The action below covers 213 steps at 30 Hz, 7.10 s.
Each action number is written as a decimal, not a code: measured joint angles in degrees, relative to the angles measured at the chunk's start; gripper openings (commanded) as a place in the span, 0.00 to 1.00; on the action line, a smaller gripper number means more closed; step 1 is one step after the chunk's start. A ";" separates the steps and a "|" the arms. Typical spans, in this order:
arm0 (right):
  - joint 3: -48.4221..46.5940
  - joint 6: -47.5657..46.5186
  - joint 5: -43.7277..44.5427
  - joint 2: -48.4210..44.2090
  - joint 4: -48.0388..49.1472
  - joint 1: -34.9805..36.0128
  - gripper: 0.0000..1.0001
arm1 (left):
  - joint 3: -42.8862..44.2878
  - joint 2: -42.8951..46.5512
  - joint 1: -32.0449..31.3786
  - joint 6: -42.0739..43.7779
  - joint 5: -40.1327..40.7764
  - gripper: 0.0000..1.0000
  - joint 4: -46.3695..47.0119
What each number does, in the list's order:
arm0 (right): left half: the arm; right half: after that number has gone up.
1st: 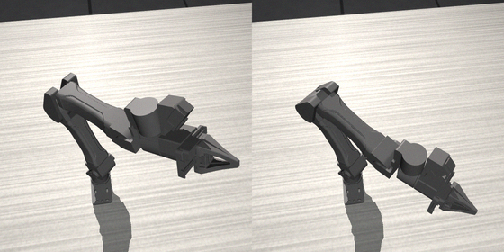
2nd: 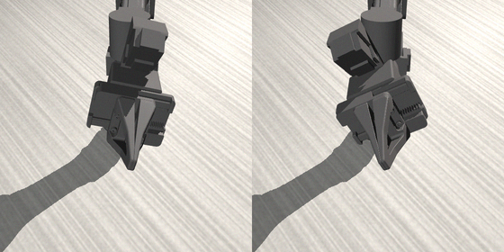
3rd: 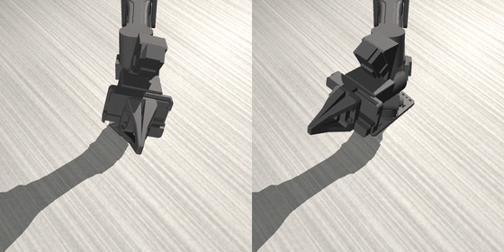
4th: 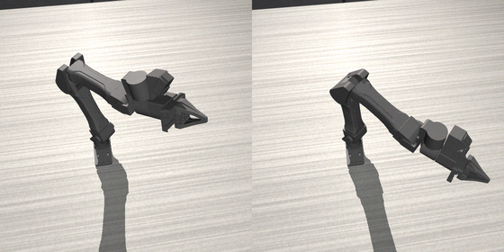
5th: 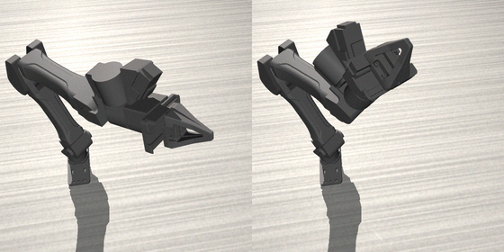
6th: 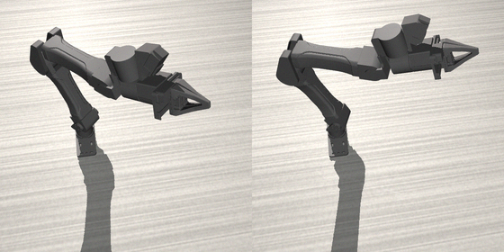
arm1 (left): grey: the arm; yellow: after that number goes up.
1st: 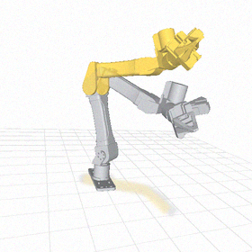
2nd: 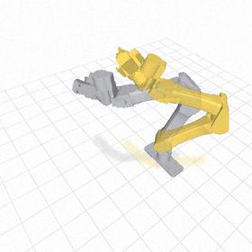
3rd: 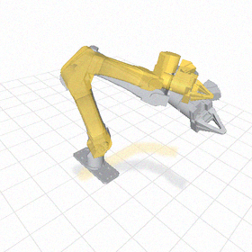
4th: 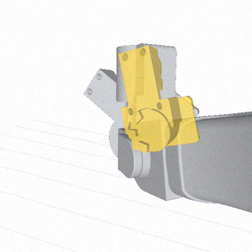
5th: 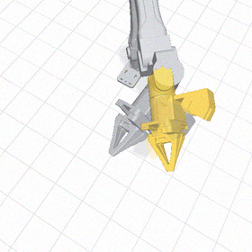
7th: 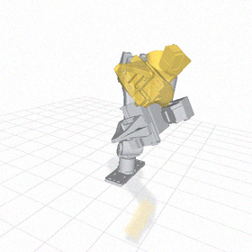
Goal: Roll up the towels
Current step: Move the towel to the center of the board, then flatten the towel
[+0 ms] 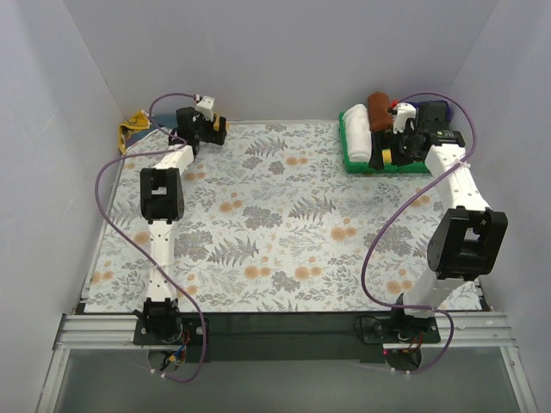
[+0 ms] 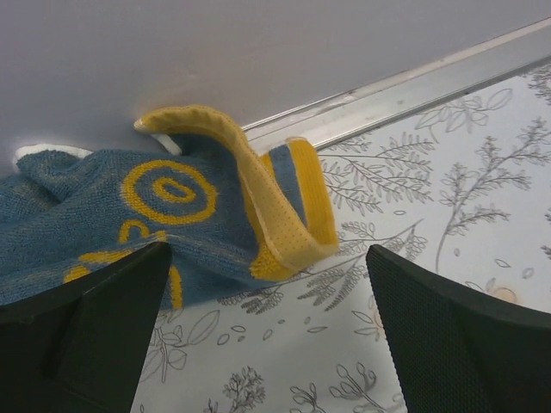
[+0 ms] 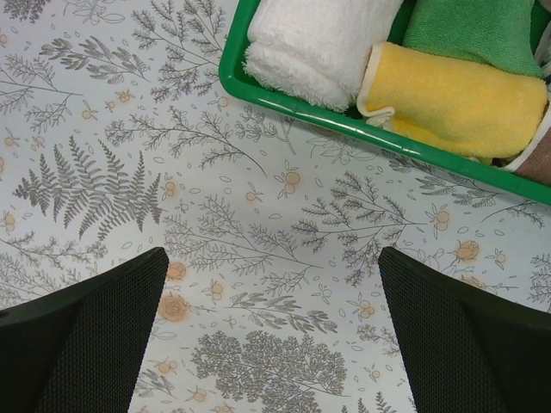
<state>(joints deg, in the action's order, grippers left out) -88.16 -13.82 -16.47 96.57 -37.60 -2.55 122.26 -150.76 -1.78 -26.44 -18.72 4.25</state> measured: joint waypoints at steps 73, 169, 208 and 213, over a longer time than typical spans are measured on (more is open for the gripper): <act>10.05 -0.85 2.23 13.27 -8.81 7.93 0.48 | -19.15 19.34 -15.23 27.96 -10.08 0.21 -38.16; 16.65 -0.07 11.30 10.36 0.17 10.75 0.01 | -14.49 21.29 -17.44 28.02 2.64 0.00 -36.06; 9.33 -27.65 -0.50 -41.35 -14.21 10.03 0.01 | -41.51 94.36 -4.74 32.33 -4.37 0.00 -61.53; 12.57 -28.48 -3.04 -32.76 -13.84 10.32 0.01 | -47.12 90.36 -4.74 32.83 -3.80 0.00 -60.83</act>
<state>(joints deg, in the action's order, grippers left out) -75.59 -42.30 -19.51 63.81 -51.44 7.77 75.13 -60.40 -6.52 6.39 -22.52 -56.58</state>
